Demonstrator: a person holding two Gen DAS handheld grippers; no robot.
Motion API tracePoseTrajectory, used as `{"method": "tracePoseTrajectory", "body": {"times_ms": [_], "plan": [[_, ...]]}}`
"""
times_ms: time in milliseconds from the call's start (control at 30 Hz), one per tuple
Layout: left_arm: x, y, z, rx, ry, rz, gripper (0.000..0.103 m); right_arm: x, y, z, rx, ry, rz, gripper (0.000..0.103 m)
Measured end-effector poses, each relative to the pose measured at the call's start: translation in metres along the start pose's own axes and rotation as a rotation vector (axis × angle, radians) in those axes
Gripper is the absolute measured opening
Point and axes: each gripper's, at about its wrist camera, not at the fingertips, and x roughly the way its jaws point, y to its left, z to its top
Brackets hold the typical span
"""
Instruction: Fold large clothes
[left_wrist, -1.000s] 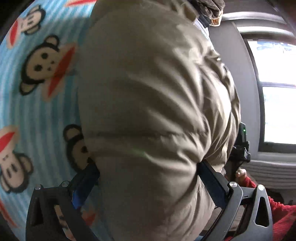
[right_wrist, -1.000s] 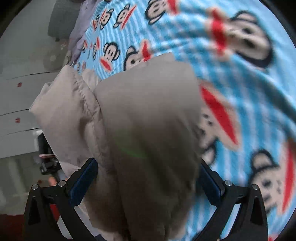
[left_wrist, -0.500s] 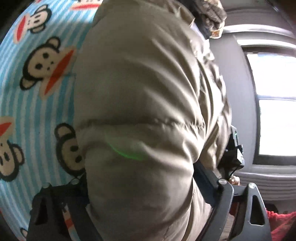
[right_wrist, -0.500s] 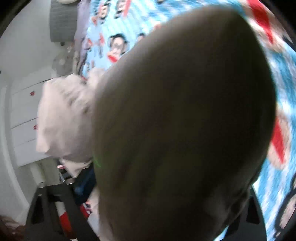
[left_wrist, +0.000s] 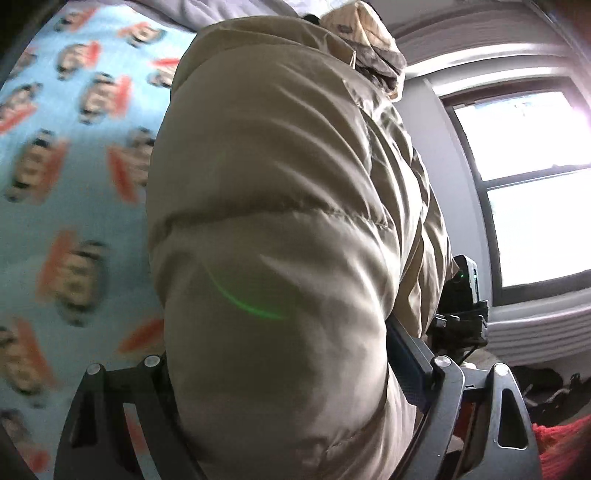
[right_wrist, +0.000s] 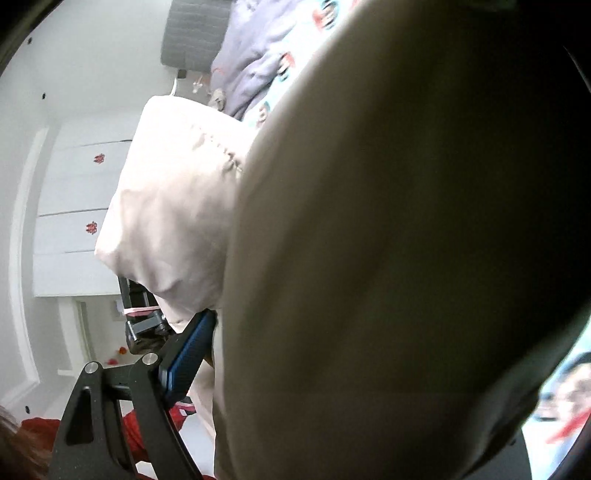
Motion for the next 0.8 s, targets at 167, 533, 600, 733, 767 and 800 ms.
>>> {"method": "tracePoseTrajectory", "body": {"times_ms": [167, 533, 600, 733, 767, 800], "plan": [[-0.039, 0.076, 0.0, -0.07, 0.005, 0.093, 0.088, 0.092, 0.019, -0.01, 0.021, 0.047, -0.013, 0.086], [-0.042, 0.091, -0.039, -0.117, -0.093, 0.312, 0.095, 0.124, 0.041, -0.035, 0.052, 0.035, -0.435, 0.088], [-0.055, 0.076, -0.043, -0.08, -0.142, 0.382, 0.094, 0.088, 0.063, -0.044, -0.011, -0.059, -0.524, 0.088], [-0.1, 0.062, -0.027, 0.022, -0.226, 0.432, 0.075, 0.024, 0.093, -0.055, -0.101, -0.15, -0.382, 0.085], [-0.108, 0.059, -0.019, 0.052, -0.242, 0.423, 0.071, 0.02, 0.089, -0.064, -0.112, -0.134, -0.342, 0.084], [-0.11, 0.051, -0.005, 0.089, -0.249, 0.407, 0.069, 0.028, 0.089, -0.068, -0.111, -0.097, -0.308, 0.082]]}}
